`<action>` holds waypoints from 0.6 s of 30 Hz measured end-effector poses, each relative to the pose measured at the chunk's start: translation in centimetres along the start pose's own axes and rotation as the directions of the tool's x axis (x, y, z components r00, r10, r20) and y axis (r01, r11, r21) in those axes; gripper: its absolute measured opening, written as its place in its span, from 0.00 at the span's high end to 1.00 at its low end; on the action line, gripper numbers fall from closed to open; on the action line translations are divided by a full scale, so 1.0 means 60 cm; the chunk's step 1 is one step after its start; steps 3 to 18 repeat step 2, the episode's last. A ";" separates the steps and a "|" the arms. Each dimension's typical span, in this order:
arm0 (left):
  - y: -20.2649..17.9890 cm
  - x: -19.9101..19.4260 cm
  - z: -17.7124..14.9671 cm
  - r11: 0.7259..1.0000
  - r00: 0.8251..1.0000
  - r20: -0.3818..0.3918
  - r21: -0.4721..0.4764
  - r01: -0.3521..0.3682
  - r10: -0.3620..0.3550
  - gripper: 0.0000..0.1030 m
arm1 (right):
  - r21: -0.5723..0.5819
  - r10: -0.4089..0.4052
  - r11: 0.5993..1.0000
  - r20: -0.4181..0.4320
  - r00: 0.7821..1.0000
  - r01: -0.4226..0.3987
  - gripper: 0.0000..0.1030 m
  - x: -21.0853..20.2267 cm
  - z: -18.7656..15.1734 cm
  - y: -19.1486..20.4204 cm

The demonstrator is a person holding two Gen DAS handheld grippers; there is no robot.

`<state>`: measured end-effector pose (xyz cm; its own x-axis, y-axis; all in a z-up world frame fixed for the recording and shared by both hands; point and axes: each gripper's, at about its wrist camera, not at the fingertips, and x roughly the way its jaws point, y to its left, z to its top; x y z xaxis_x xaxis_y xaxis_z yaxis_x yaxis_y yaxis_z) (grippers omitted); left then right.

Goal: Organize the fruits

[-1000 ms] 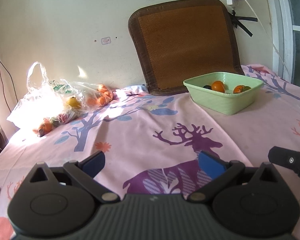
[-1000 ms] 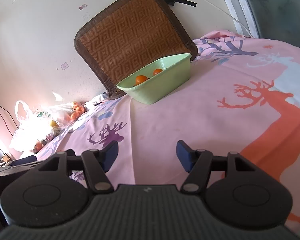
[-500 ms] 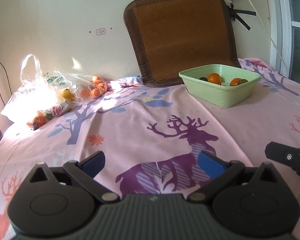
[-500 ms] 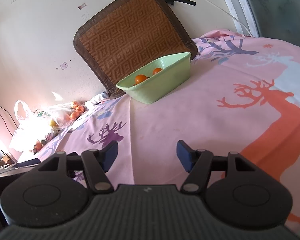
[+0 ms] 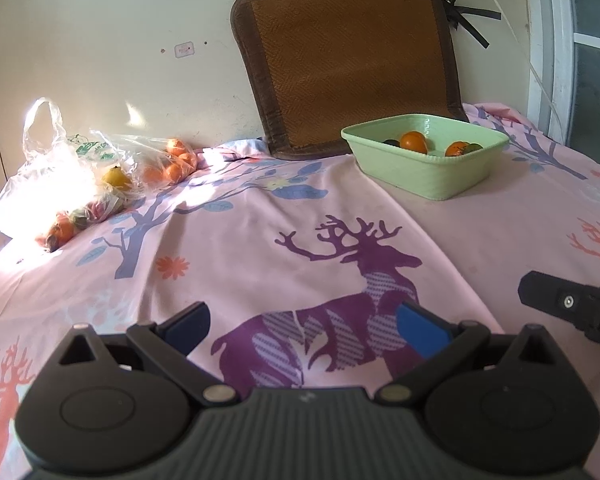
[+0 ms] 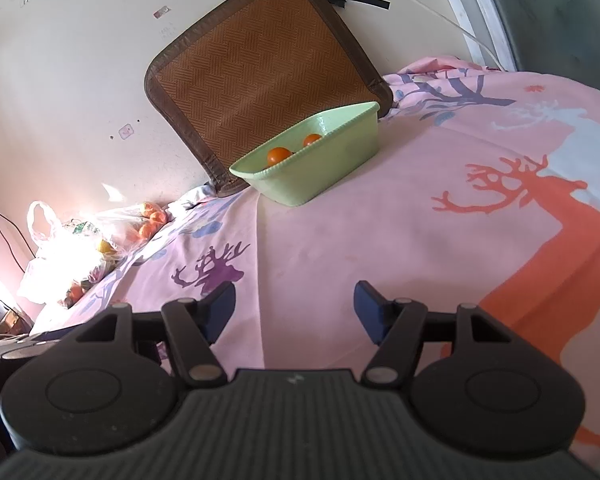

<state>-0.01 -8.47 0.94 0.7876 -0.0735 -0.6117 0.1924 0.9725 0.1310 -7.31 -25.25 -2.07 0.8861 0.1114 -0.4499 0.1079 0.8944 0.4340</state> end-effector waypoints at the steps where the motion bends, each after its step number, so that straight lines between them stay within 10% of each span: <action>1: 0.000 0.000 0.000 1.000 1.000 0.001 0.001 0.010 -0.010 0.00 | -0.001 0.000 1.000 0.001 1.000 0.000 0.34 0.000 0.000 0.000; 18: -0.001 -0.001 0.000 1.000 1.000 0.002 0.003 0.022 -0.022 0.00 | -0.002 -0.003 1.000 0.003 1.000 0.003 0.34 0.000 0.000 0.001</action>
